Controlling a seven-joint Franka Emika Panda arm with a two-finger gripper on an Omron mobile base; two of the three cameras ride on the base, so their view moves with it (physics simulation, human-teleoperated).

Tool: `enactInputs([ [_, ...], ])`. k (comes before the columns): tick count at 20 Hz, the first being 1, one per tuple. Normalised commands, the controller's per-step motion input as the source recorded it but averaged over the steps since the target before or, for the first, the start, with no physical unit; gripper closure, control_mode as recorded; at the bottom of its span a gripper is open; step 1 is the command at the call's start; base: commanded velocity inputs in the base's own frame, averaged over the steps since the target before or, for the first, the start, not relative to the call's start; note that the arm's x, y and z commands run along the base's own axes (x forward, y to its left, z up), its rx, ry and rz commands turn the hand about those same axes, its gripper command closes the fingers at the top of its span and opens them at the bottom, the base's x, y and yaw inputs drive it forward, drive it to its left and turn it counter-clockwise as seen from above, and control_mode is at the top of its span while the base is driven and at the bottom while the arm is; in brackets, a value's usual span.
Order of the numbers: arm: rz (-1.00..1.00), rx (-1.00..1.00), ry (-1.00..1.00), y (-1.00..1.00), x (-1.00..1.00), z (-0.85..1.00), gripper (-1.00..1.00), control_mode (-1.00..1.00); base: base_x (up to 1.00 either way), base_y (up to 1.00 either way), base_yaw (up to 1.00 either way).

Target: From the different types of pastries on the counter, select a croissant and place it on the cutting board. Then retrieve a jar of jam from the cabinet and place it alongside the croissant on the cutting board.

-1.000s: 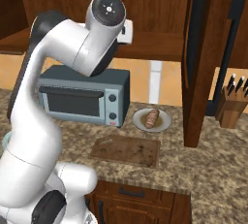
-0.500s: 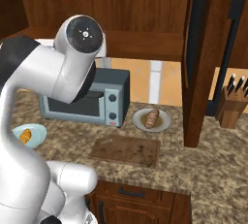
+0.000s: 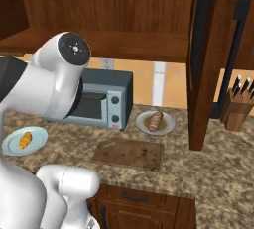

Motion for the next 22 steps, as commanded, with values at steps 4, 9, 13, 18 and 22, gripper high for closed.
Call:
enactInputs([
  [4, 0.34, 0.00, 0.00, 0.00, -0.35, -0.55, 1.00, -1.00, 0.00, 0.00, 0.00],
  [9, 0.32, 0.00, 0.00, 0.13, -0.01, -0.59, 1.00, -1.00, 0.00, 0.00, 0.00],
  [13, 0.19, 0.00, -0.03, 0.14, -0.01, -0.41, 1.00, -1.00, 0.00, 0.00, 0.00],
  [18, 0.03, 0.00, -0.15, 0.10, 0.12, -0.37, 1.00, -1.00, 0.00, 0.00, 0.00],
  [22, 0.01, 0.00, -0.10, 0.00, 0.42, -0.09, 1.00, -1.00, 0.00, 0.00, 0.00],
])
